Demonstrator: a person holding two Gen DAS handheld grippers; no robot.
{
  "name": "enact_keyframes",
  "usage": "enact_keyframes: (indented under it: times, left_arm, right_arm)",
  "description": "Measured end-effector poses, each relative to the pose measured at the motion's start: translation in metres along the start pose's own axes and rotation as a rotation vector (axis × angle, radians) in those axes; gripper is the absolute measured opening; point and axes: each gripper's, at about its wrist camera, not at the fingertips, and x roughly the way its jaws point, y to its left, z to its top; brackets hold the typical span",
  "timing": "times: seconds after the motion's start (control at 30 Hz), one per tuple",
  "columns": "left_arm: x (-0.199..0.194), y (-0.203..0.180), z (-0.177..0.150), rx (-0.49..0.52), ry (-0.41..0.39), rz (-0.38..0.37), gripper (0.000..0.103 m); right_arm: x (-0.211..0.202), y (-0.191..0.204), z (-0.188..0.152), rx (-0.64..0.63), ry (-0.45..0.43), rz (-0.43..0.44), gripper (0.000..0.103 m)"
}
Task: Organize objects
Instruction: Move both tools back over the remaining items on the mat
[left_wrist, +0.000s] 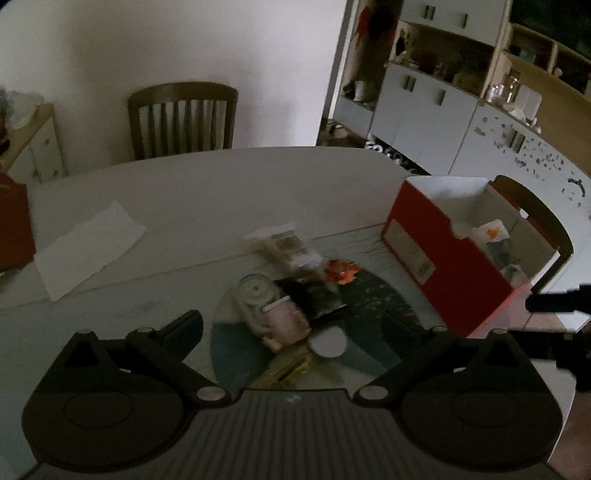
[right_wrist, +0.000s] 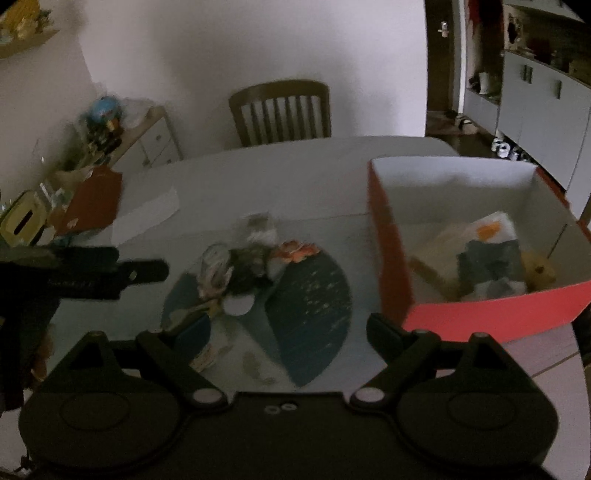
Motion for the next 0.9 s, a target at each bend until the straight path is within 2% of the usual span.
enact_keyframes:
  times: [0.2, 0.5, 0.63, 0.8, 0.9]
  left_arm:
    - [0.018, 0.019, -0.009, -0.006, 0.03, 0.034, 0.103]
    - [0.043, 0.016, -0.019, 0.022, 0.074, -0.008, 0.103]
    - [0.055, 0.012, -0.021, 0.046, 0.08, -0.01, 0.103]
    - [0.068, 0.018, -0.02, 0.006, 0.081, -0.008, 0.103]
    - [0.073, 0.02, -0.02, 0.012, 0.065, 0.02, 0.103]
  right_arm:
    - [0.019, 0.023, -0.012, -0.038, 0.054, 0.01, 0.091]
    - [0.046, 0.057, -0.028, -0.12, 0.111, 0.048, 0.091]
    - [0.058, 0.071, -0.031, -0.161, 0.137, 0.06, 0.091]
    - [0.074, 0.086, -0.033, -0.201, 0.163, 0.078, 0.091]
    - [0.08, 0.091, -0.035, -0.218, 0.174, 0.092, 0.091]
